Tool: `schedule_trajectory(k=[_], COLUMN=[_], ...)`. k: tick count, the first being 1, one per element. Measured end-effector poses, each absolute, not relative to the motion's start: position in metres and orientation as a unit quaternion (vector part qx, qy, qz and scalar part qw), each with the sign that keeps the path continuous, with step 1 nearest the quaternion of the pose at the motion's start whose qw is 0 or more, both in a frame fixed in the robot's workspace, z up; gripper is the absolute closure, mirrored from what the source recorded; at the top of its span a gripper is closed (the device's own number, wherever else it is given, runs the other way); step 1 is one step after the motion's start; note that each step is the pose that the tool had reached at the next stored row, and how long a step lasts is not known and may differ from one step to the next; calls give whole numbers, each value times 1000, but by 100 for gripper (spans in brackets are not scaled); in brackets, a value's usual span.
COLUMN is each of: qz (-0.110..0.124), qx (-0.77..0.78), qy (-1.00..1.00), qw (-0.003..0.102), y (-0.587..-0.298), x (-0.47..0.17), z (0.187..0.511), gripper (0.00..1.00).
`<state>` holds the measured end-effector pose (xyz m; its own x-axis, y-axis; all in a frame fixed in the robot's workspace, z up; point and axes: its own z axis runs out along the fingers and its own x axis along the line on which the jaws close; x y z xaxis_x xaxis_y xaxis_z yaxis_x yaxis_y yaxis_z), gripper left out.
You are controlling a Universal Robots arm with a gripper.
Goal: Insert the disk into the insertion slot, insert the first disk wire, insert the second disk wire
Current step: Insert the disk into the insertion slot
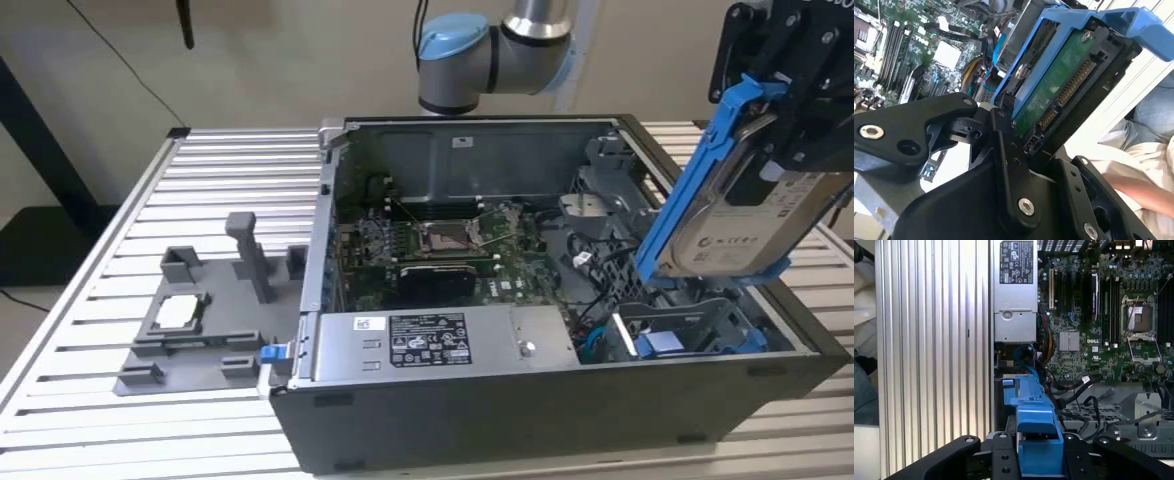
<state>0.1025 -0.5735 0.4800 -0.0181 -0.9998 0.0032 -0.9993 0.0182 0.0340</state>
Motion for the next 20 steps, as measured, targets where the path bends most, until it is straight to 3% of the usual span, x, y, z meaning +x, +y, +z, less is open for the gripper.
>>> schedule_trajectory(k=[20], qz=[-11], qx=[701], qy=[-713], qw=[13], y=[-573], x=[103], z=[465], gripper=[67])
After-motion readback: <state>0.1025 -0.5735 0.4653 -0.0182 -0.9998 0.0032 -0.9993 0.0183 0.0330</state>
